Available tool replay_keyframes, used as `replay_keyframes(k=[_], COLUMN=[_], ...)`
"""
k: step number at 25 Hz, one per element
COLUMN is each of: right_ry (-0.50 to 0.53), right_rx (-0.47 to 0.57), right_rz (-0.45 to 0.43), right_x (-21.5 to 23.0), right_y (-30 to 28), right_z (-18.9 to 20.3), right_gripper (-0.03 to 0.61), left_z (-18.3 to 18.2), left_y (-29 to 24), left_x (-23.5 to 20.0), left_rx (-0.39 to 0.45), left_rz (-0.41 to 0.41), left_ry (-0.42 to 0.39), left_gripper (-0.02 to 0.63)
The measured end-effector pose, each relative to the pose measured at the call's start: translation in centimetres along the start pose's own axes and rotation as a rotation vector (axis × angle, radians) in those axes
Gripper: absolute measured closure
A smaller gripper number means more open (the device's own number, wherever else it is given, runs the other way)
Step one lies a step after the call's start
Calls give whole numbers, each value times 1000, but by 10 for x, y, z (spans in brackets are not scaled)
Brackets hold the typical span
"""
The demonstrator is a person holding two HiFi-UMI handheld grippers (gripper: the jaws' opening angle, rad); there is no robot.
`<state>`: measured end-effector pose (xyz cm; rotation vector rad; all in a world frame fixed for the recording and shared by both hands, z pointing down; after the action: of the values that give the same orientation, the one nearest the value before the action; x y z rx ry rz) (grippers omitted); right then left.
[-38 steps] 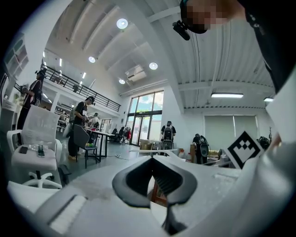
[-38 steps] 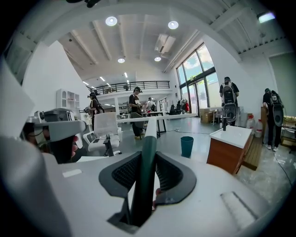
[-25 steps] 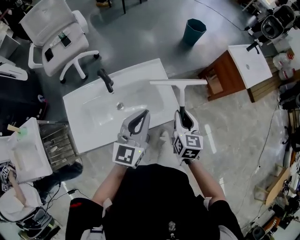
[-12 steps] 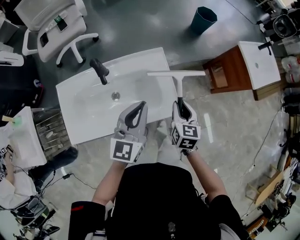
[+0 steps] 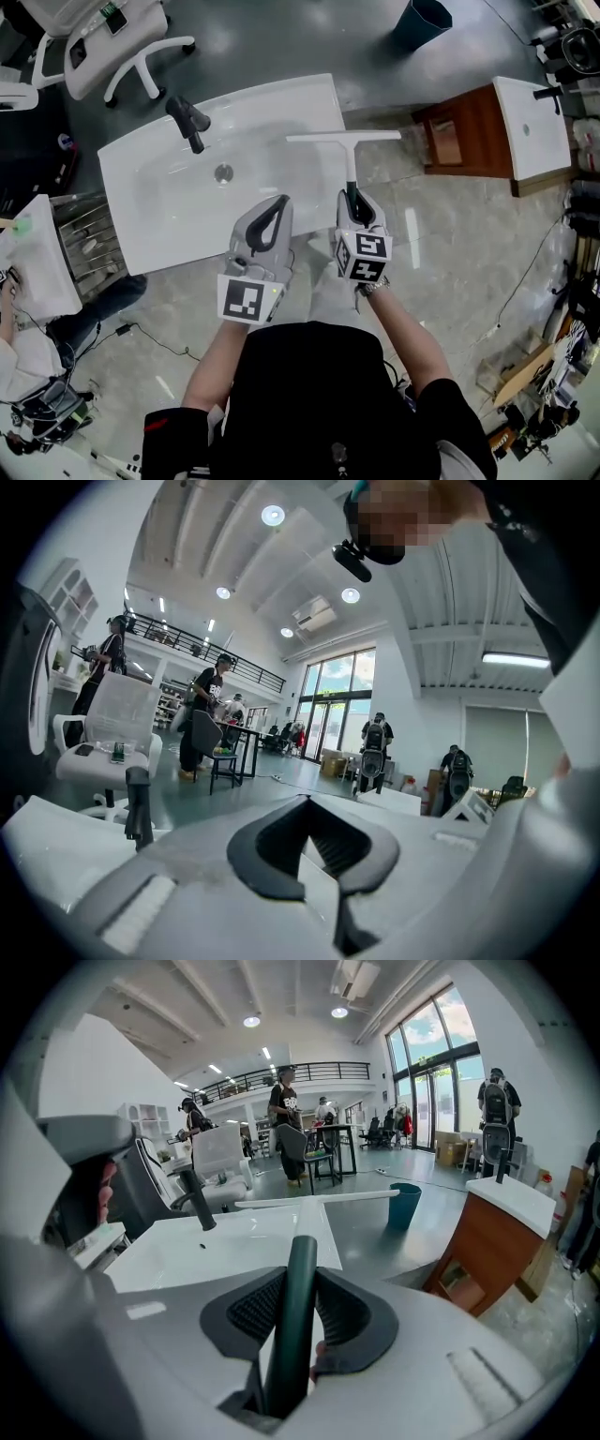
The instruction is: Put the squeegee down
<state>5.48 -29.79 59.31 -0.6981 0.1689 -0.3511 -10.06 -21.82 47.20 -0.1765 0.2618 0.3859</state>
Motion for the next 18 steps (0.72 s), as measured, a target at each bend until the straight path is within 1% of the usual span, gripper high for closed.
replay_keyframes(k=[3, 7, 11, 18], right_ry=[27, 34, 43, 62], right_rx=[-30, -69, -102, -131], right_rz=[-12, -22, -25, -14], right_x=[-3, -6, -11, -12], right_y=[-13, -28, -38, -57], right_z=[9, 20, 29, 32], right_gripper=[480, 480, 480, 480], left_z=[6, 14, 23, 29], left_y=[1, 2, 1, -11], left_x=[-7, -12, -15, -13], left_rx=[-11, -19, -29, -51], left_rz=[-28, -53, -79, -61], left_ry=[3, -12, 21, 17], left_gripper=[612, 612, 612, 612])
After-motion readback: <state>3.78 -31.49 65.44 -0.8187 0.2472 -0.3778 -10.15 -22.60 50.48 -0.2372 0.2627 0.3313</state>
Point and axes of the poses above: the fingertips, and each gripper's own axes: y backward along the fingers, x to its right, z out of its underside, the point moved 5 cm from there along y, backward along the fingers, and after that the axes turned 15 degrees about z, right-handed, at the moved point
